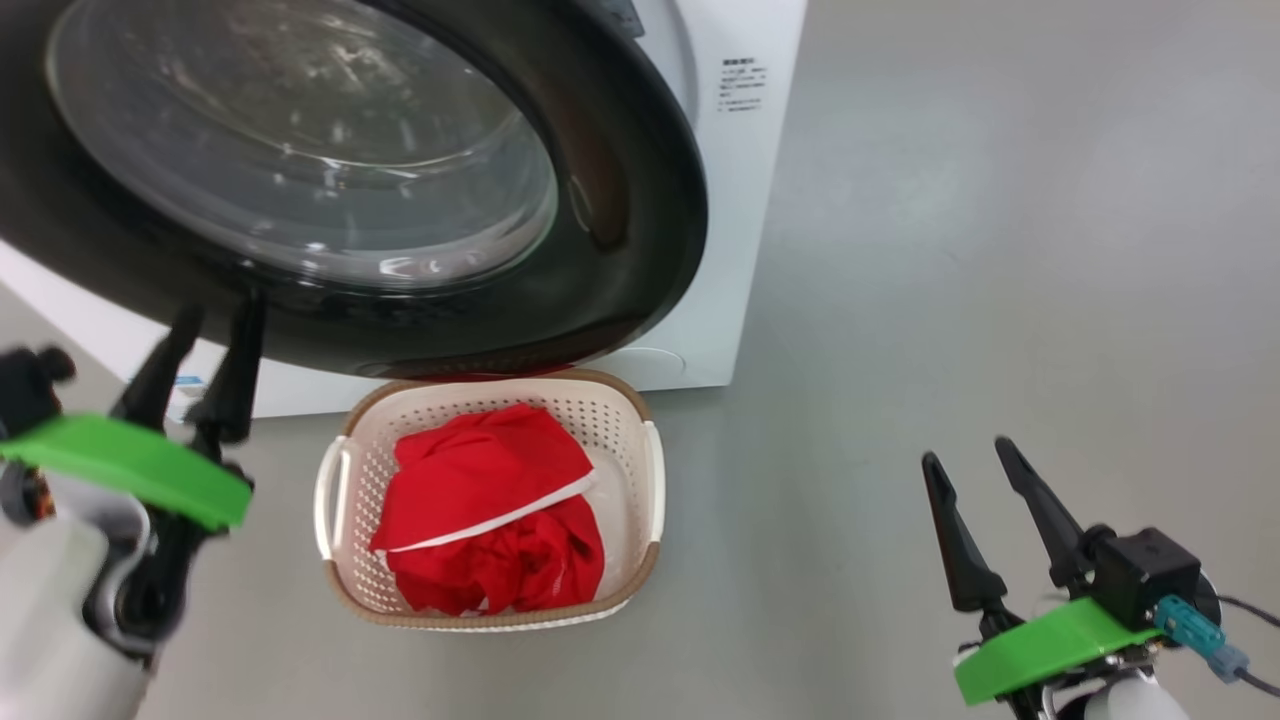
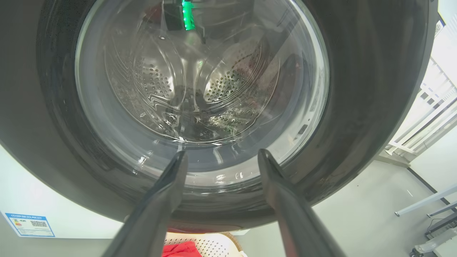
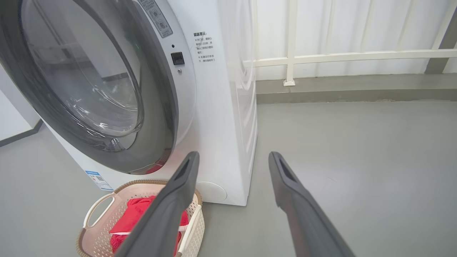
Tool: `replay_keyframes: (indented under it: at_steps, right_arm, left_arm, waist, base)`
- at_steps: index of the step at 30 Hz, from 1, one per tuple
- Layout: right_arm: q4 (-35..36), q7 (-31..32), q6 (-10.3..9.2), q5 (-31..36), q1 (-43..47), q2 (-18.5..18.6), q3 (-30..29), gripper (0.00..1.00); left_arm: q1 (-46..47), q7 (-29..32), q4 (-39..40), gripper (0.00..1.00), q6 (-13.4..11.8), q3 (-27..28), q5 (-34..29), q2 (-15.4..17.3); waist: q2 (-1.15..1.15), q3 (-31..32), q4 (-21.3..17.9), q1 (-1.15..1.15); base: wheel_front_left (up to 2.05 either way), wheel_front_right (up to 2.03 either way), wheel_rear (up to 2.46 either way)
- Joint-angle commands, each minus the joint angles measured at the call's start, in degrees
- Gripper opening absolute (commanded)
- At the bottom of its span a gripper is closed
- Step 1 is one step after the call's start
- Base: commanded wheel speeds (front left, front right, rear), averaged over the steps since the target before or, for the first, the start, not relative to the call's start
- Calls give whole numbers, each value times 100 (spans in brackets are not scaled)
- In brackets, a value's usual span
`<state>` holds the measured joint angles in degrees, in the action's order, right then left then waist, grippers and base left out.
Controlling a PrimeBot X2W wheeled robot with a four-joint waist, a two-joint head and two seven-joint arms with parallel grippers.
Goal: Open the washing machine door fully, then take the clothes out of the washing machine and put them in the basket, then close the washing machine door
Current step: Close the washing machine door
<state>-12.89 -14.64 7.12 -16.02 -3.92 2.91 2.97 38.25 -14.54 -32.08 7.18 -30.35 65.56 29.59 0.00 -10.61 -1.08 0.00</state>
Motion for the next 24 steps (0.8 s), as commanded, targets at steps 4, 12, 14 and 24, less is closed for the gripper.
replay_keyframes:
  at_steps: [4, 12, 14, 24]
  right_arm:
    - [109, -36, 36, 86, 104, -3, 47, 100]
    - [75, -36, 36, 99, 282, 13, -42, 100]
    - [72, -36, 36, 94, 309, 19, -43, 100]
    - [65, -36, 36, 33, 589, 64, -141, 100]
  left_arm:
    - [-452, -45, 224, 100, 31, 708, -545, 128]
    - [-1395, -45, 450, 100, 31, 1466, -1245, -178]
    - [-1518, -45, 484, 100, 31, 1578, -1326, -211]
    - [-2690, -46, 801, 100, 31, 2466, -2427, -602]
  waist:
    - [0, 94, 181, 0]
    - [0, 294, 356, 0]
    - [0, 320, 365, 0]
    - [0, 584, 419, 0]
  base:
    - [0, 0, 0]
    - [0, 0, 0]
    - [0, 0, 0]
    - [0, 0, 0]
